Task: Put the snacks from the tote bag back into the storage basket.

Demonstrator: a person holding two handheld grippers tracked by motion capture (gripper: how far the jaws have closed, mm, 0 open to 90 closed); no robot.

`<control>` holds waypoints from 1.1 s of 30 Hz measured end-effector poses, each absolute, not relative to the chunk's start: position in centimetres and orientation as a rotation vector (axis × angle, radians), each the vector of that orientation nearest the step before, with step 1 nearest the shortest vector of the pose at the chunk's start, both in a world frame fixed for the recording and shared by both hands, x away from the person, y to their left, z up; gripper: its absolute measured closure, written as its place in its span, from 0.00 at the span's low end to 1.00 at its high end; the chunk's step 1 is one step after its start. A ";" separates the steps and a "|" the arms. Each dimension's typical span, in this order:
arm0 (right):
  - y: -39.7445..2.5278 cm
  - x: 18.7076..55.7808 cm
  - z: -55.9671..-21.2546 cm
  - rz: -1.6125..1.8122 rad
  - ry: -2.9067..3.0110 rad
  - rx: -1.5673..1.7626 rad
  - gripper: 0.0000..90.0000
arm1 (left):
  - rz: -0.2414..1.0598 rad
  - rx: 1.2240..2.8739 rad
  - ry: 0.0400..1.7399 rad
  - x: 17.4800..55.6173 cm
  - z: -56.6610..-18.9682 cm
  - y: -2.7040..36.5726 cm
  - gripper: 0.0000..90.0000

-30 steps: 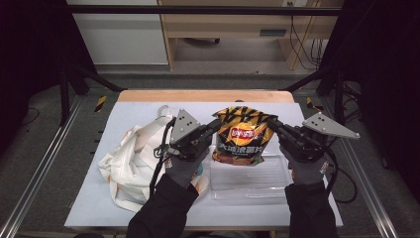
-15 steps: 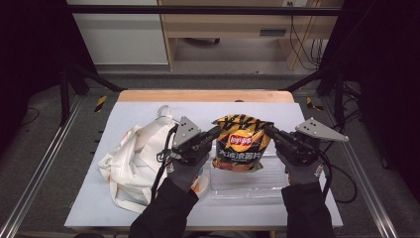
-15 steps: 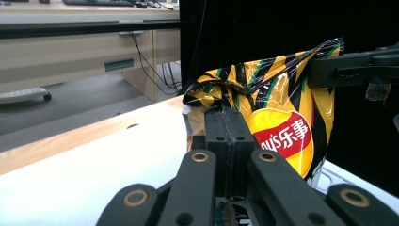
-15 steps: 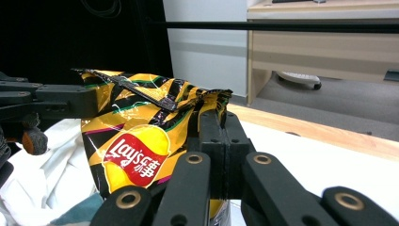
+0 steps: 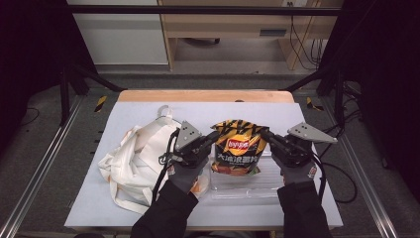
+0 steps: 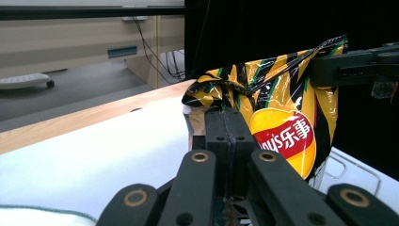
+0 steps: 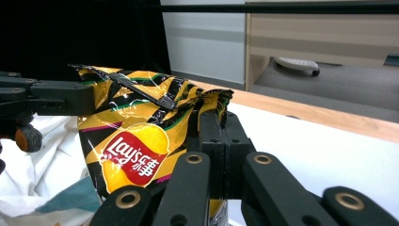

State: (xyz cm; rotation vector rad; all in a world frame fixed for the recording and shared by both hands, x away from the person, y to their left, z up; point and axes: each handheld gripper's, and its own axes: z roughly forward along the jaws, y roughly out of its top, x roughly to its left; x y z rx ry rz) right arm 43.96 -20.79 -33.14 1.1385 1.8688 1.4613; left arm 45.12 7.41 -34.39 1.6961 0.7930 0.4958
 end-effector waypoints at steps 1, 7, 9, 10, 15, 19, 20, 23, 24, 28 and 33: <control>-20.7 44.1 -33.3 1.458 1.870 1.142 1.00 | 0.494 1.697 0.794 45.2 -34.5 7.4 1.00; -20.4 44.4 -33.9 1.439 1.877 1.151 1.00 | 0.491 1.708 0.812 45.4 -35.2 7.5 1.00; -20.4 44.5 -34.0 1.434 1.882 1.152 1.00 | 0.491 1.709 0.817 45.5 -35.3 7.5 1.00; -20.3 44.6 -34.1 1.431 1.883 1.154 1.00 | 0.490 1.711 0.819 45.5 -35.4 7.5 1.00; -20.2 44.9 -34.6 1.418 1.887 1.168 1.00 | 0.489 1.722 0.831 45.7 -35.9 7.4 1.00; -20.1 45.1 -35.0 1.407 1.892 1.170 1.00 | 0.488 1.725 0.843 45.8 -36.2 7.4 1.00; -20.0 45.1 -35.1 1.407 1.892 1.173 1.00 | 0.487 1.724 0.844 45.9 -36.3 7.4 1.00; -19.9 45.2 -35.2 1.410 1.889 1.173 1.00 | 0.490 1.724 0.849 45.9 -36.4 7.4 1.00; -19.9 45.2 -35.3 1.410 1.887 1.173 0.99 | 0.491 1.724 0.851 45.9 -36.4 7.4 1.00; -19.8 45.4 -35.5 1.407 1.882 1.177 0.99 | 0.497 1.727 0.859 46.1 -36.6 7.4 1.00; -19.8 45.7 -35.8 1.404 1.873 1.185 0.96 | 0.491 1.714 0.873 46.5 -36.8 7.4 0.99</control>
